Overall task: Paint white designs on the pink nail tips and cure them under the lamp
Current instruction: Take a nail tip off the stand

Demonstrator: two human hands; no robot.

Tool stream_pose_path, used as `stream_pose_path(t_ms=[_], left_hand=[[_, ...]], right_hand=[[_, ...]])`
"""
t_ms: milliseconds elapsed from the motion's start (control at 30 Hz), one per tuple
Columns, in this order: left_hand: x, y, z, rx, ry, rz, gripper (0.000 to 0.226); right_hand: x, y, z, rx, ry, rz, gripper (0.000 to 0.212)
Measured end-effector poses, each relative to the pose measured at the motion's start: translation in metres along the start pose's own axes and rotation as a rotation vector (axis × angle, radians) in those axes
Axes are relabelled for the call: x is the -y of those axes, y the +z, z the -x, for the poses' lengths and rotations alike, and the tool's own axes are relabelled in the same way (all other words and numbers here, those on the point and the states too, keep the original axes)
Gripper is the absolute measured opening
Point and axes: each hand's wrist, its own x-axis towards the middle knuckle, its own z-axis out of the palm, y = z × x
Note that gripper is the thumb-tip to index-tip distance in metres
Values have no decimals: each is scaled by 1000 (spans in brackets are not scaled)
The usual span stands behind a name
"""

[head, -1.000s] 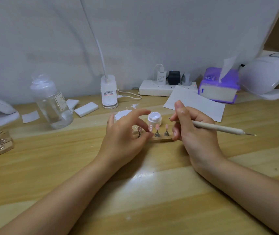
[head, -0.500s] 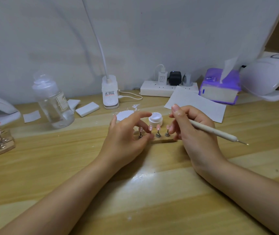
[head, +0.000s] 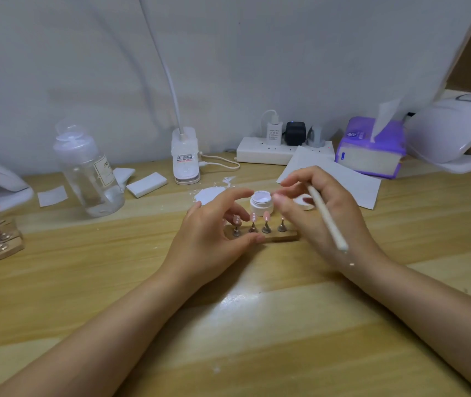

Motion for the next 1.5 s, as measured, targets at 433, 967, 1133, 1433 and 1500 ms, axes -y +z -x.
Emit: stream_pose_path(t_ms=[433,967,1133,1433,1500], left_hand=[[4,1,0,-1,-19,39,59],[6,2,0,-22,5,40,61],[6,3,0,-31,13,34,58],[-2,0,2,-100,177,-114,55],[-5,-1,2,-130,215,-150,46]], right_hand=[[-9,3,0,176,-112,242,33],[-8,0,2,178,-158,224,17],[-4,1,4,190,-199,230,23],[-4,0,6,82,-196,116,22],[-3,0,6,52,-207,88,23]])
